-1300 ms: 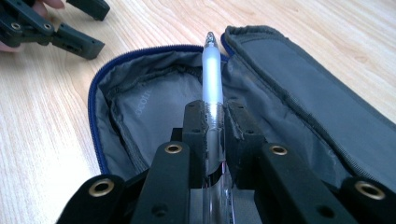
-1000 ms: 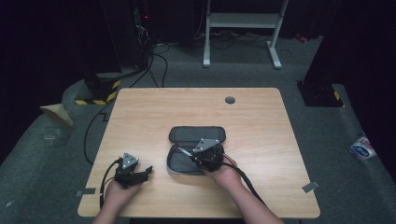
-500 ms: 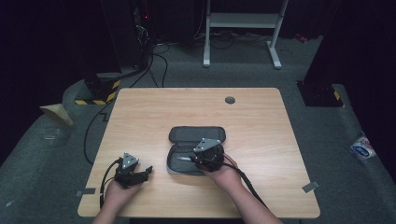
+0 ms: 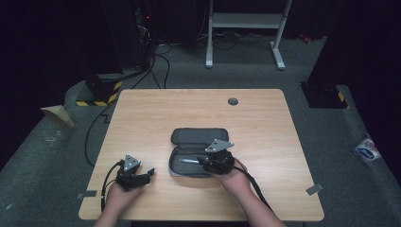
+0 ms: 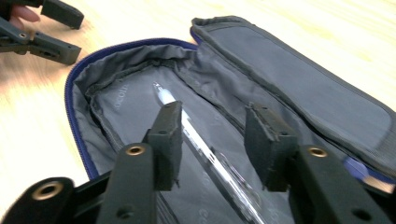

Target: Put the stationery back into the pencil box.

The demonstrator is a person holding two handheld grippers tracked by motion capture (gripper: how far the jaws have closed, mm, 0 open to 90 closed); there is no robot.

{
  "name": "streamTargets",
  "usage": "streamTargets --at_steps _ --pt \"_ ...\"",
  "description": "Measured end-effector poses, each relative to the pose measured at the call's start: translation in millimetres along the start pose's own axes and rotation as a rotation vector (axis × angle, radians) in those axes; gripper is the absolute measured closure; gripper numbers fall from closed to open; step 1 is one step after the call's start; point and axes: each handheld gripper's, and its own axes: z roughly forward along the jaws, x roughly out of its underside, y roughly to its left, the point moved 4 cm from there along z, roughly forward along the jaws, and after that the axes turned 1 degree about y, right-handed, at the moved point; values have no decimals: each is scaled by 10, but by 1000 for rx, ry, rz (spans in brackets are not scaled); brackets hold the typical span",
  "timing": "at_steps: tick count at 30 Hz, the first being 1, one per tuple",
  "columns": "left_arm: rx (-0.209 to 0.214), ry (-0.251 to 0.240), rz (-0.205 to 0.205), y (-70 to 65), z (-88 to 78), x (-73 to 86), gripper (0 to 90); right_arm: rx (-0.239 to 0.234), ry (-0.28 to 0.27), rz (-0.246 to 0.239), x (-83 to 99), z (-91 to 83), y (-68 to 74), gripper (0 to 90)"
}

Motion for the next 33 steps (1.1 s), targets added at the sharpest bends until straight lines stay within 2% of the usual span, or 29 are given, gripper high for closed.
streamTargets --at_steps 8,14,33 --pt "-1 0 0 1 0 0 308 48 -19 76 86 -130 -154 455" --pt "-3 -1 -1 -1 0 0 308 110 -38 99 169 -267 -288 402" --pt "-4 -1 -2 -2 -1 1 308 250 -68 197 621 -684 -715 386"
